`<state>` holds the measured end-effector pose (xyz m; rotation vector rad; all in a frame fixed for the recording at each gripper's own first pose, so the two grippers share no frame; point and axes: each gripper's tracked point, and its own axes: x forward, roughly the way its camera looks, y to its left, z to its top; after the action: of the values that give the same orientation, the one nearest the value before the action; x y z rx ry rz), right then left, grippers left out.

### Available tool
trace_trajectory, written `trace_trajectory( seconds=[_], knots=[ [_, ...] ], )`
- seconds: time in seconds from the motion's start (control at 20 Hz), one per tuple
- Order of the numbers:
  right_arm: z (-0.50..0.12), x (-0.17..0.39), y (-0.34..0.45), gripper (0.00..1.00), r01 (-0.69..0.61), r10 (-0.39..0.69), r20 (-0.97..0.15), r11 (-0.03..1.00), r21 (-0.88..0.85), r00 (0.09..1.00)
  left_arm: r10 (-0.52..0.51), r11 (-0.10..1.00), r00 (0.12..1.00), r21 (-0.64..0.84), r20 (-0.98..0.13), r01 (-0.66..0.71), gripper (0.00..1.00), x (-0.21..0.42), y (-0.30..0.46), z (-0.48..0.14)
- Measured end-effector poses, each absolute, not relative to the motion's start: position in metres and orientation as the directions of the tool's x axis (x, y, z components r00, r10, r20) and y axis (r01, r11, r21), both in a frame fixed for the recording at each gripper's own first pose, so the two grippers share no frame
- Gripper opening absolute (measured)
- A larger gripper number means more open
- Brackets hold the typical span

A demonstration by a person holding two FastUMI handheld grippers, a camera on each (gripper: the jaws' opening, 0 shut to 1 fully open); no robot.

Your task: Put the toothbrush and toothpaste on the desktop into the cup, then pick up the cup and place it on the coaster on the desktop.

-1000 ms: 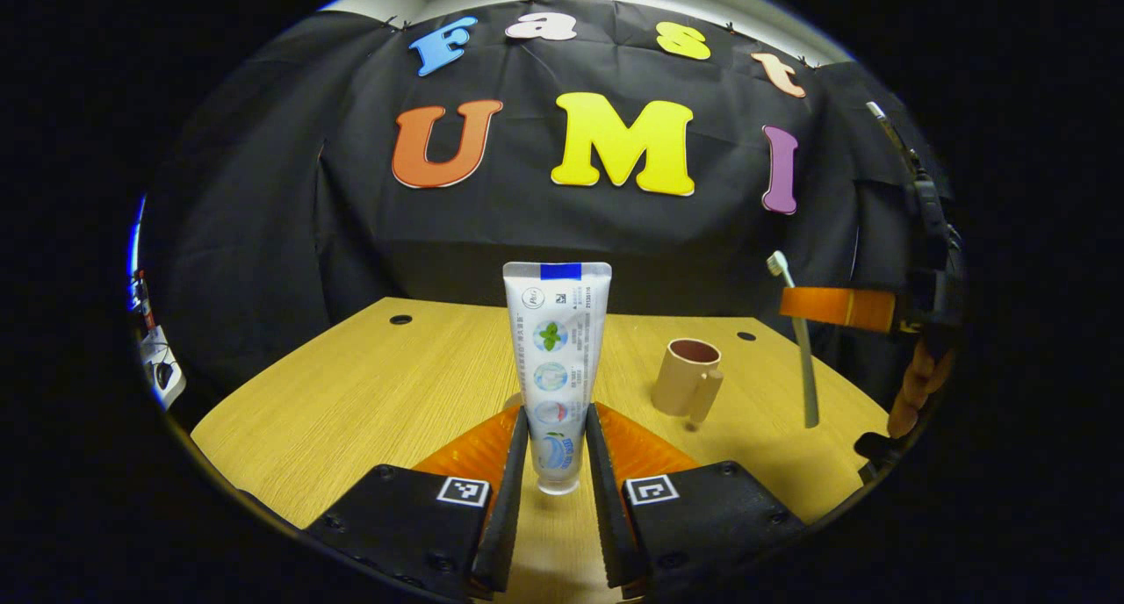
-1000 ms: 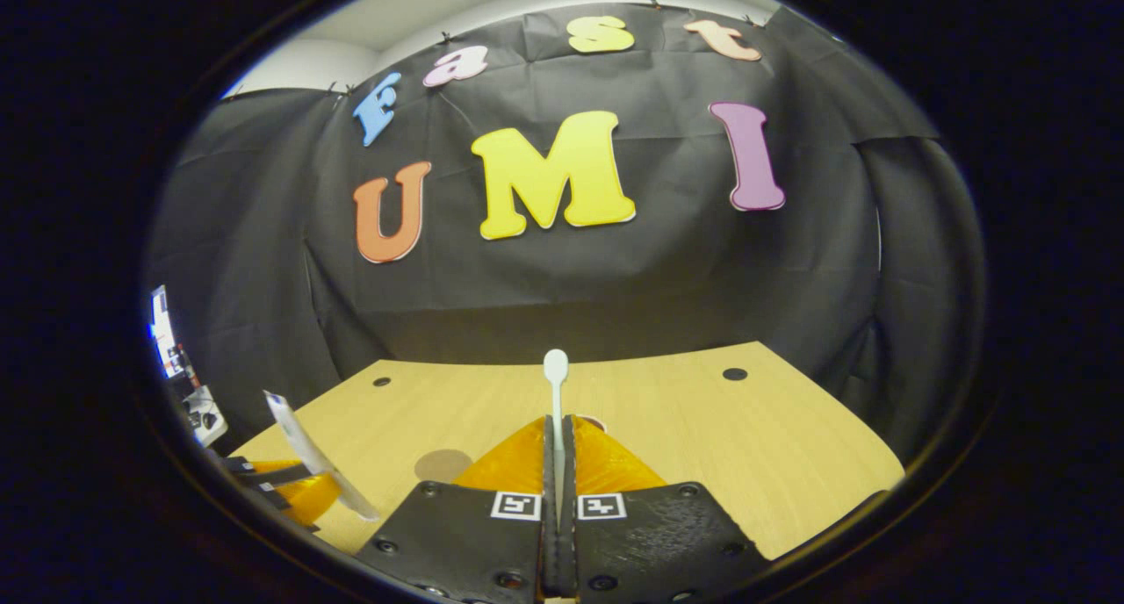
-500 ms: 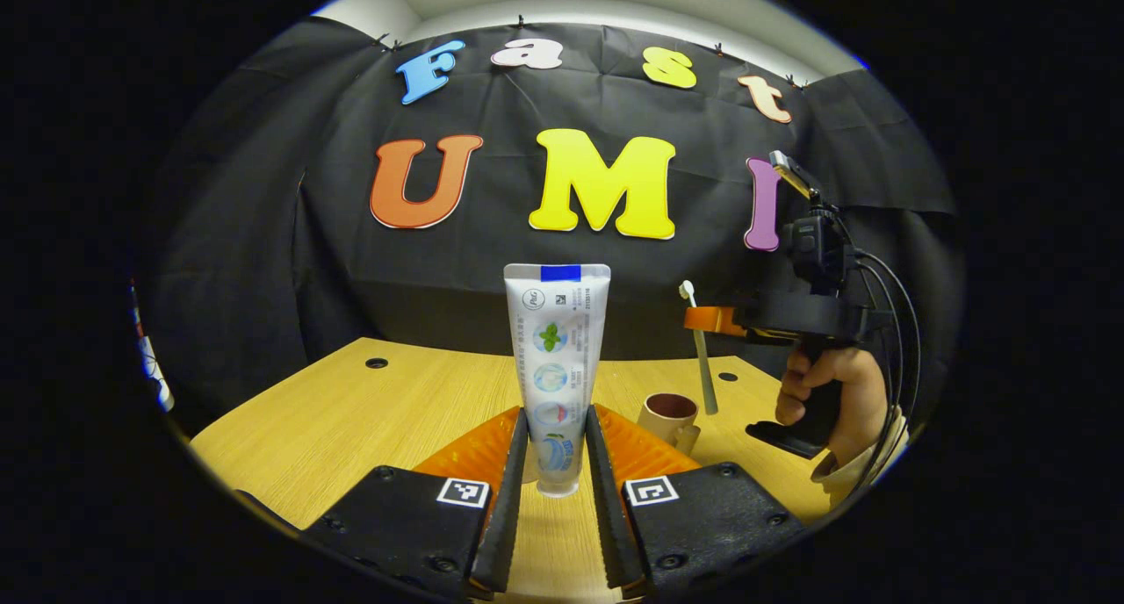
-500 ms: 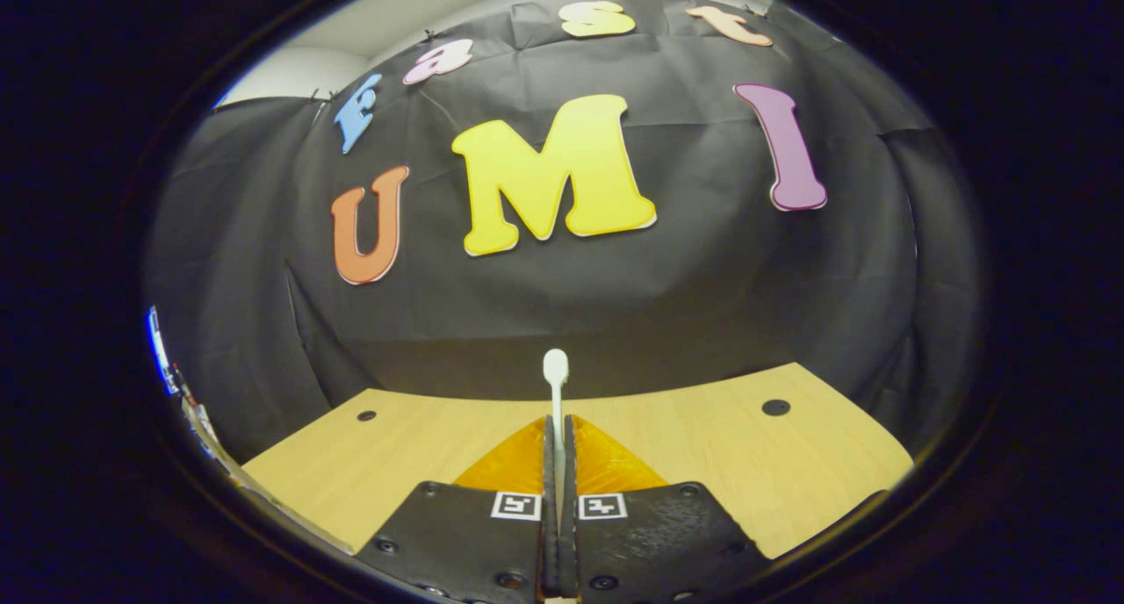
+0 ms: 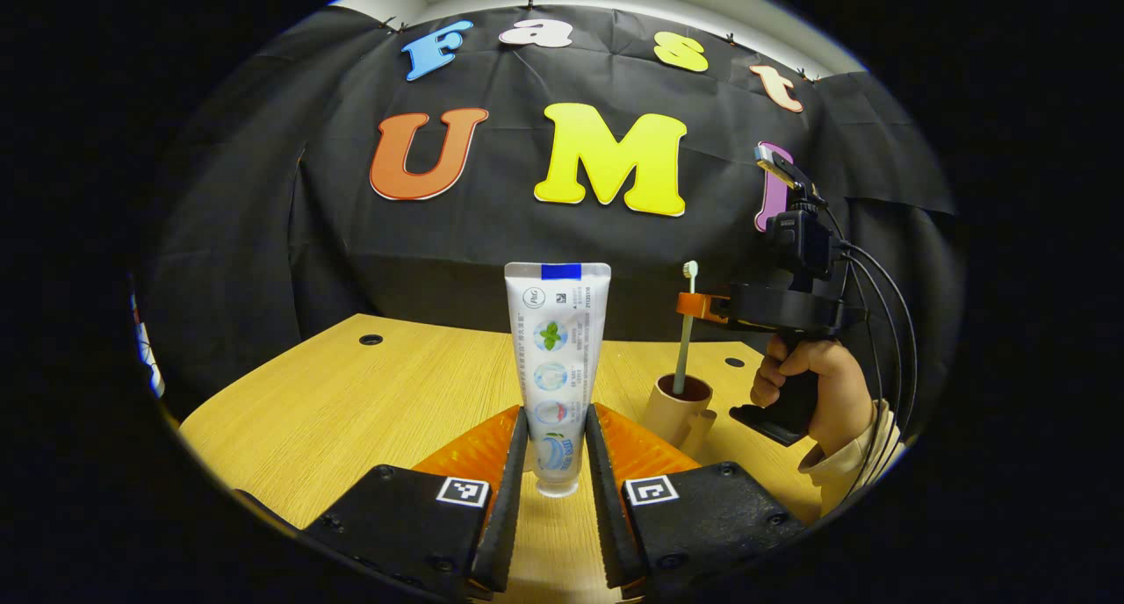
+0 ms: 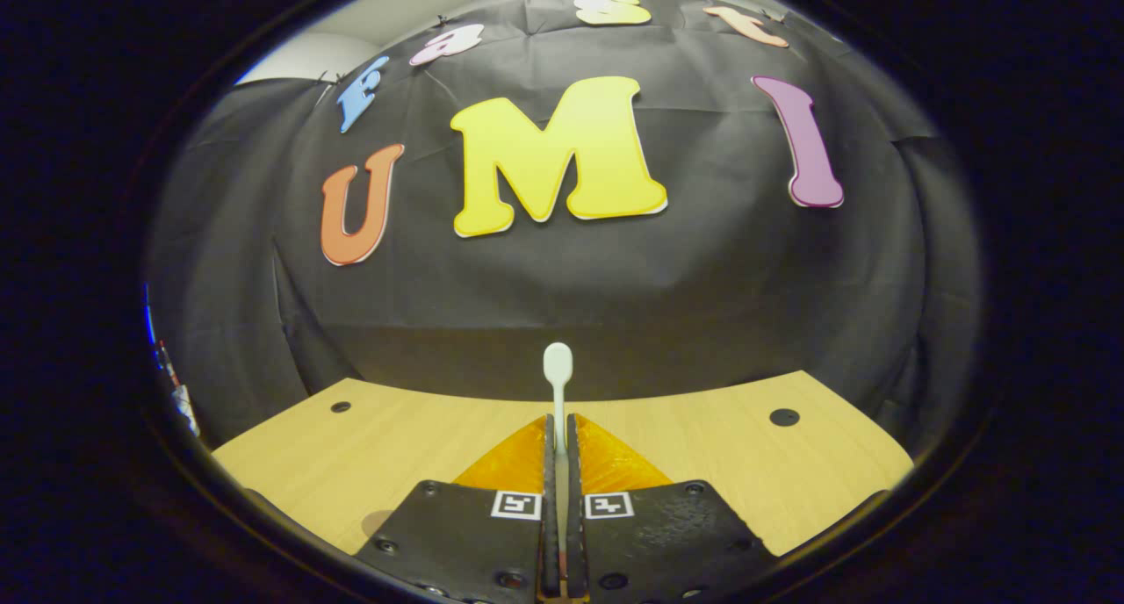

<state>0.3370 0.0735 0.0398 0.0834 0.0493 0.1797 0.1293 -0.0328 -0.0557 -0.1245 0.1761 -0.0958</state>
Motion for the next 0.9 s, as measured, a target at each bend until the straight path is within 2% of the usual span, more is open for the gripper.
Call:
trace_trajectory(
  seconds=[0.1, 0.25, 0.3, 0.35, 0.45, 0.5, 0.55, 0.7, 0.9],
  knots=[
    [0.037, 0.332, 0.073, 0.0, -0.176, 0.18, -0.052, 0.981, 0.078, 0.982, -0.106, 0.988, 0.98, -0.129, -0.169, 0.085, 0.42, 0.128, -0.035, -0.055],
    [0.033, 0.322, 0.073, 0.11, -0.191, 0.195, -0.074, 0.98, 0.057, 0.978, -0.108, 0.988, 0.982, -0.124, -0.157, 0.088, 0.42, 0.127, -0.039, -0.052],
    [0.032, 0.318, 0.073, 0.2, -0.193, 0.196, -0.075, 0.98, 0.051, 0.978, -0.111, 0.988, 0.982, -0.121, -0.155, 0.093, 0.42, 0.126, -0.042, -0.052],
    [0.031, 0.315, 0.071, 0.41, -0.192, 0.195, -0.077, 0.98, 0.045, 0.978, -0.113, 0.988, 0.981, -0.122, -0.157, 0.094, 0.42, 0.126, -0.044, -0.052],
    [0.024, 0.308, 0.074, 0.72, -0.215, 0.217, -0.097, 0.976, 0.032, 0.971, -0.118, 0.987, 0.978, -0.126, -0.17, 0.097, 0.42, 0.126, -0.049, -0.056],
    [0.02, 0.303, 0.076, 0.8, -0.232, 0.234, -0.107, 0.972, 0.027, 0.966, -0.119, 0.987, 0.977, -0.129, -0.178, 0.097, 0.42, 0.126, -0.051, -0.059],
    [0.016, 0.302, 0.077, 0.93, -0.245, 0.245, -0.111, 0.969, 0.019, 0.963, -0.118, 0.987, 0.976, -0.127, -0.183, 0.095, 0.42, 0.127, -0.054, -0.06],
    [0.002, 0.296, 0.073, 0.96, -0.26, 0.255, -0.152, 0.966, -0.011, 0.955, -0.105, 0.99, 0.977, -0.114, -0.184, 0.085, 0.42, 0.132, -0.058, -0.06],
    [-0.001, 0.279, 0.052, 0.96, -0.233, 0.231, -0.121, 0.972, -0.002, 0.965, -0.099, 0.991, 0.981, -0.105, -0.167, 0.083, 0.42, 0.146, -0.068, -0.055]
  ],
)
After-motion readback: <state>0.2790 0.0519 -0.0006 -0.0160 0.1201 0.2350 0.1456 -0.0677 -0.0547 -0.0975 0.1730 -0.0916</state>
